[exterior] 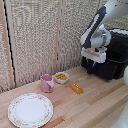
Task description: Carefully navigate your gripper to the air fryer's handle. Confidently seize the handle using your gripper. Gradually bring the handle toward yourself to access the air fryer.
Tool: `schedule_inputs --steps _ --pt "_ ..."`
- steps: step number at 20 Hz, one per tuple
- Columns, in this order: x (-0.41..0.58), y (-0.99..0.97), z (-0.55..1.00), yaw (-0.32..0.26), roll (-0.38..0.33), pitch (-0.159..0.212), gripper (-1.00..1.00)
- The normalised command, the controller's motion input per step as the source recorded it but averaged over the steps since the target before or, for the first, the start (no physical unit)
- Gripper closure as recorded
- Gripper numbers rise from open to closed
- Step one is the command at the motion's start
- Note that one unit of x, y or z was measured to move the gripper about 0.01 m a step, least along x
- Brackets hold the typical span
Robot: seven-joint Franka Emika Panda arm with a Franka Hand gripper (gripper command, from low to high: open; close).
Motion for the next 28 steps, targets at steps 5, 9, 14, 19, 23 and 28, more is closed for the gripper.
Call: schedule_inputs --steps 5,9,14,19,23,28 --pt "-0.206 0.94 0.20 0.000 -0.002 -0.010 1.00" --pt "-0.059 0.91 0.22 -0.031 -0.007 -0.031 1.00" --pt "0.000 0.85 0.01 -0.045 -0.038 -0.024 1.00" --pt "0.000 0.50 -0.07 -0.005 0.000 -0.014 -1.00" --pt "0.000 0.24 -0.05 0.018 0.001 0.000 -1.00" --pt "0.000 0.16 -0.05 0.006 0.004 0.000 -1.00"
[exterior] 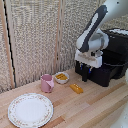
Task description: Carefully navigate your gripper to the air fryer's handle. Confidently seize the handle using your gripper. Gradually bring the handle toward yourself to access the air fryer.
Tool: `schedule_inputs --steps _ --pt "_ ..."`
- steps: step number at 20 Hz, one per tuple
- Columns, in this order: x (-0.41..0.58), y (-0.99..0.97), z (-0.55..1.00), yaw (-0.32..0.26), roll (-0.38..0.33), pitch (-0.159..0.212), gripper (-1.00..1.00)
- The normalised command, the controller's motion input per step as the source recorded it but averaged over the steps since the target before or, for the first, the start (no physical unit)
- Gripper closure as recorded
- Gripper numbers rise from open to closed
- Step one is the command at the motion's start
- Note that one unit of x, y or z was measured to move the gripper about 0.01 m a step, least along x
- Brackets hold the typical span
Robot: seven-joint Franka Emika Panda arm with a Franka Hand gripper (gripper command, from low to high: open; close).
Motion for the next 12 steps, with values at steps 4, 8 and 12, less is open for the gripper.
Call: schedule_inputs --steps 4,8,12 --pt "0.053 0.14 0.24 0.005 0.005 0.005 -1.00" --pt "0.064 0.00 0.83 -0.022 0.009 0.014 -1.00" --pt "0.040 0.00 0.79 -0.023 0.000 0.002 -1.00"
